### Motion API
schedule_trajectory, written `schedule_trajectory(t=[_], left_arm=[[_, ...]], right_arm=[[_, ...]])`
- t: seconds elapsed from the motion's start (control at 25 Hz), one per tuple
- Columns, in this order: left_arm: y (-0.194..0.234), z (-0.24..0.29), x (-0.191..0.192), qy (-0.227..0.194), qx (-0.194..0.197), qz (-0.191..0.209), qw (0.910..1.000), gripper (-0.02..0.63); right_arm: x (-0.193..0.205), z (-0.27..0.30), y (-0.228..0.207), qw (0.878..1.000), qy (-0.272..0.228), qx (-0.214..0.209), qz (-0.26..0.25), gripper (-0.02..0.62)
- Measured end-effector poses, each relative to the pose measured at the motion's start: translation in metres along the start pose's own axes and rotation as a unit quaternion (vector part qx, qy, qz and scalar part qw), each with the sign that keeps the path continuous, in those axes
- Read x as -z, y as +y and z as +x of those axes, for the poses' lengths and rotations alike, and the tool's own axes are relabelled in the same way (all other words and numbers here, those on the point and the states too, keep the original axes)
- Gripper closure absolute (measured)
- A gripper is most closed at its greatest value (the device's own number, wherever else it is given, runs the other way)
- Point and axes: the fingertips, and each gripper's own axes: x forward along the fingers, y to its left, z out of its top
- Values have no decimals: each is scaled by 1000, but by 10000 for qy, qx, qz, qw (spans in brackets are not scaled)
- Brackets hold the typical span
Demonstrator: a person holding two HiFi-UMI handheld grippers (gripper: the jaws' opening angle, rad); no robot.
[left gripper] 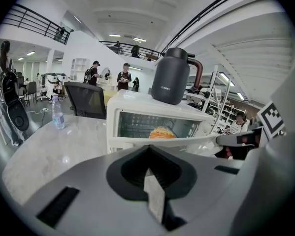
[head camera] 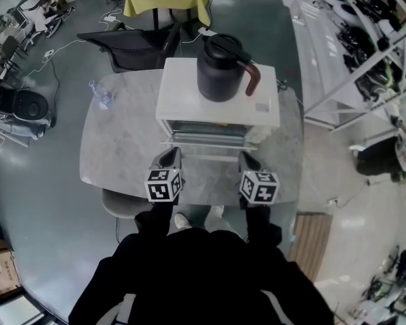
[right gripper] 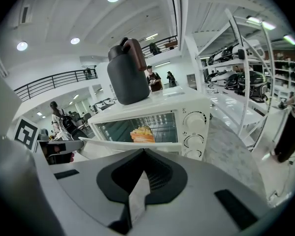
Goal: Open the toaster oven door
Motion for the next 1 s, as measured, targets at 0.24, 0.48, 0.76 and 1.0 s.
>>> schedule_trajectory(t=[0.24, 0.48, 0.76, 1.0], left_arm=[[-1, -4, 14, 165, 33, 40, 9999, 603], [-4, -8, 27, 298, 83, 52, 9995, 603], [-3, -9, 35, 373, 111, -40, 9992, 603], [-3, -12, 44, 451, 128, -60, 9989, 603]], right_arm=[[13, -5, 1, 9999, 108, 8, 27, 592], [29, -10, 1, 9996, 258, 68, -7, 593], [36, -9, 0, 9995, 294, 88, 28, 592], [45, -11, -1, 9993, 354, 127, 49, 592]])
